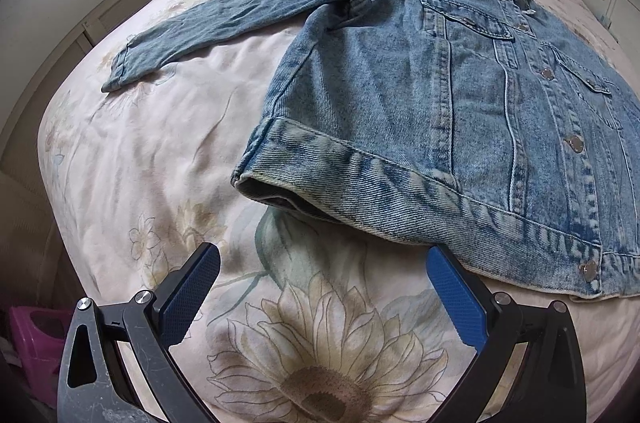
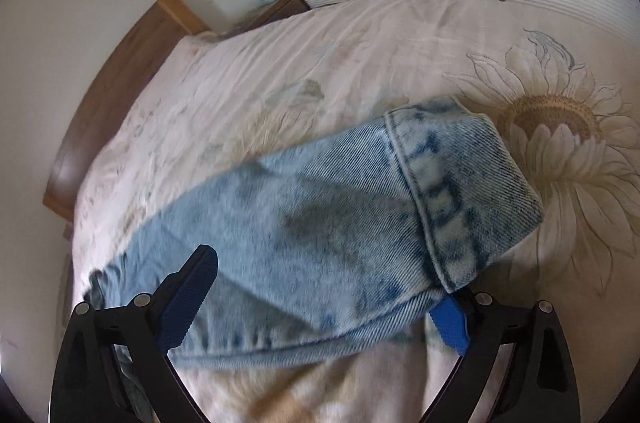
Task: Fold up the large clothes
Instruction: 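Grasp the cuff of the sleeve nearest the right tool, then lift the gripped sleeve and fold it across the jacket body with the right tool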
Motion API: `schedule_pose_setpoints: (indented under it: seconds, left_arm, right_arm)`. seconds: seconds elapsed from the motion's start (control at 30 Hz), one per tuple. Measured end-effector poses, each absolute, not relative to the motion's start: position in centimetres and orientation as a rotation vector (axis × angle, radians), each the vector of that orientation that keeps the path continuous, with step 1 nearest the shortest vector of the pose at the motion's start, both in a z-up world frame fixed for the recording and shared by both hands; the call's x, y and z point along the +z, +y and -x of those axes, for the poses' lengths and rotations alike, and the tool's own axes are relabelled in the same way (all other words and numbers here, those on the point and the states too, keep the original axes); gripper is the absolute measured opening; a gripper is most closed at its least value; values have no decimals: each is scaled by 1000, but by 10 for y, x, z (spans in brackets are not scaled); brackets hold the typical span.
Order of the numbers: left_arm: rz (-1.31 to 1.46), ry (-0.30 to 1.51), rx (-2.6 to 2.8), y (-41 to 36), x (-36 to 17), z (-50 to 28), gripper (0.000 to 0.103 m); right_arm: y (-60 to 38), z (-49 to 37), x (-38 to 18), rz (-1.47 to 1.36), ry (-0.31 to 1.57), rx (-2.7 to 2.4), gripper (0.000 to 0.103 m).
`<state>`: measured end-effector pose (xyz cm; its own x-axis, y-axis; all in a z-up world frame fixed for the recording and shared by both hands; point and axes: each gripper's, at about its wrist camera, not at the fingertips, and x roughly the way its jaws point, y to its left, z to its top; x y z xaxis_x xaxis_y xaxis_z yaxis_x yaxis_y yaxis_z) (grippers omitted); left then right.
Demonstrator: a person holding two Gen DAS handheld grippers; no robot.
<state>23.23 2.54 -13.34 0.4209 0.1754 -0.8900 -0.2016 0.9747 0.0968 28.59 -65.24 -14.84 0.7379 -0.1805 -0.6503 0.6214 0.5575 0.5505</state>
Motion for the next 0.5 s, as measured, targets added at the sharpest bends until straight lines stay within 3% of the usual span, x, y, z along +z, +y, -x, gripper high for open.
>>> schedule_pose_setpoints:
  seconds: [0.03,0.07,0.1,0.17,0.2,0.3,0.5]
  left_arm:
    - [28,1114,235,25,-134,-233,102]
    - [30,1117,234,25,-135,-234,102]
    - [33,1121,231,26,-137,-234,102]
    - [36,1125,226,26,-138,-234,102]
    - [38,1126,223,26,-139,-234,102]
    - [47,1127,215,27,-141,-234,102]
    - [75,1119,192,30,-140,-234,102]
  right_arm:
    - [-658,-286,-148,-875,560,-511,93]
    - [-662,-286,-148,-887,552,-520,80]
    - [-668,-286,-149,-912,542,-530,57]
    - [-680,-284,-152,-980,522,-544,31]
    - [-685,-283,-153,-1012,505,-534,24]
    - [-688,-287,-146,-999,503,-516,15]
    - [-677,-306,-120,-964,486,-445,7]
